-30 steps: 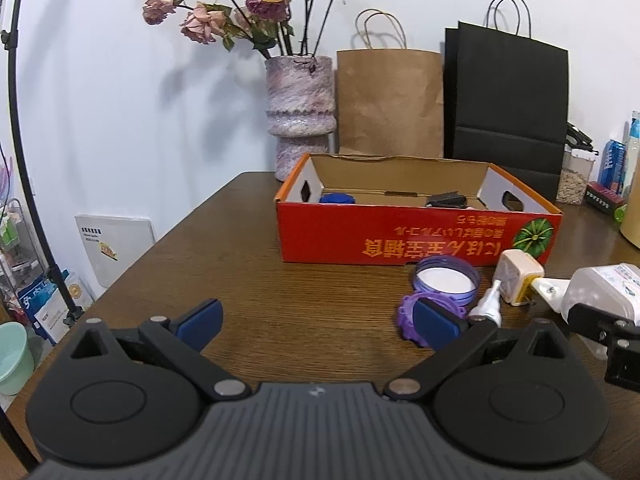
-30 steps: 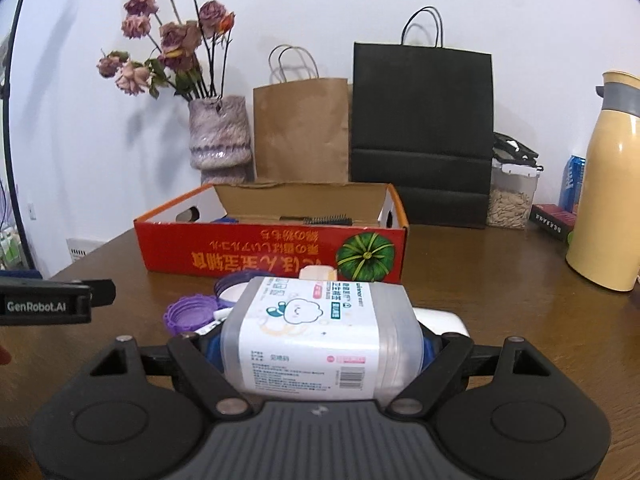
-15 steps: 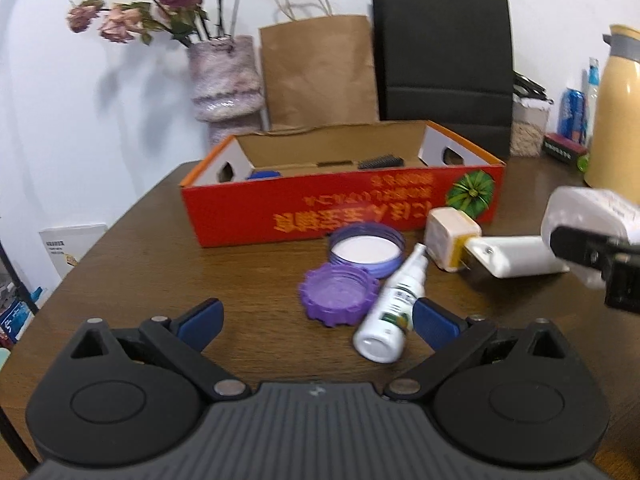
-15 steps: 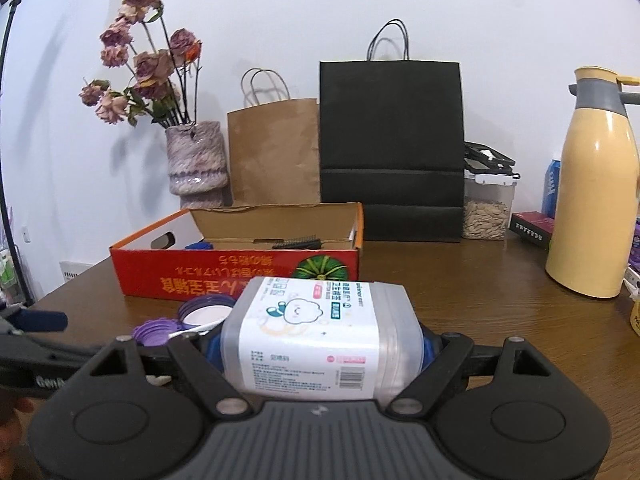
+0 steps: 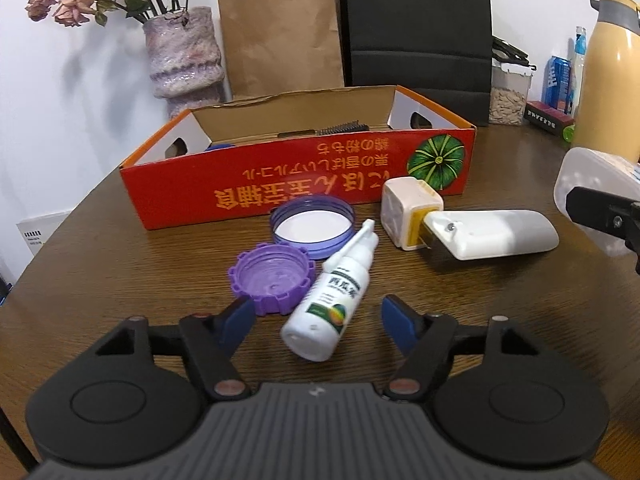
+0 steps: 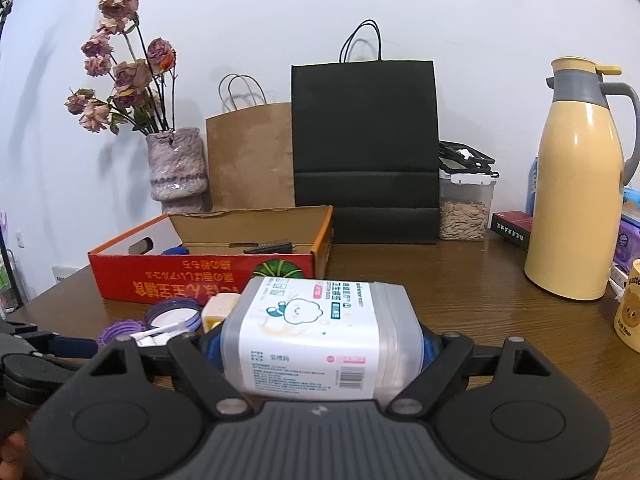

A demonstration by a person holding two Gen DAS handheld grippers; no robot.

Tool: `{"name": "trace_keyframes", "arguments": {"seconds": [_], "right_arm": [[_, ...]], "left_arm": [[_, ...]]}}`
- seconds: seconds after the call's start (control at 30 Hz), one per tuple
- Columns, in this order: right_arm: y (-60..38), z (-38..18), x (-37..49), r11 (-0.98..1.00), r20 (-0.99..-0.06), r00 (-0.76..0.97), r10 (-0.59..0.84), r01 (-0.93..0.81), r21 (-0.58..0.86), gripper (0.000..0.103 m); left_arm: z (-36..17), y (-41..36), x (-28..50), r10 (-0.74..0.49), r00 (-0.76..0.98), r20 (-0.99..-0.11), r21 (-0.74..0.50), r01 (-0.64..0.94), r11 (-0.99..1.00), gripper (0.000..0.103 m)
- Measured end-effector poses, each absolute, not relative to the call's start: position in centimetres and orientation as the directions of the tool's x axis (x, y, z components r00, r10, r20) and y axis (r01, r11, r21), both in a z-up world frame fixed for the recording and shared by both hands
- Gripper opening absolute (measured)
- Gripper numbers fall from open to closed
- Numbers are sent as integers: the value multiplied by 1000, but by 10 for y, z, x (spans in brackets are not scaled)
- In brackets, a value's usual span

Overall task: Organize rigid objects
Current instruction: 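Lift the white container with the right tool while the left tool grasps the white spray bottle, then carry the spray bottle and white container over the red box with both tools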

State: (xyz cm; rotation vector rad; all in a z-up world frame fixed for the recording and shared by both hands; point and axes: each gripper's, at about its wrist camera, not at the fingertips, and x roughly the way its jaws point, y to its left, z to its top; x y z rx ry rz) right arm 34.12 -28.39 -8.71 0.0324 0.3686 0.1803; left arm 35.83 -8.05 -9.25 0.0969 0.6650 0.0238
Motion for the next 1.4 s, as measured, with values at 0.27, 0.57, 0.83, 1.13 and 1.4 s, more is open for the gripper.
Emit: {"name": "trace_keyframes", "arguments": {"seconds": [0.27,0.57,0.83,1.13,1.4], "right_arm": [[-293,-90,347,984,-364,914,180,-170,59,82],[-294,-91,347,983,-365,913,183,-175,57,82],[-291,-93,345,982,-372,909,188,-181,54,82],[-290,-93,343,980,-362,911,196,-189,54,82],[-283,-91,337,980,-338,920,199,-197,41,82]], "left_arm": [[-94,-94,364,36,784,-620,88,24,996,43],[-95,-108,374,-3,772,-635,66,58,996,34],[-96,-108,373,-20,779,-627,49,65,997,29],[-87,-104,361,-32,809,-587,34,64,997,29],[-75,-99,348,-26,840,-542,34,53,998,29]]}}
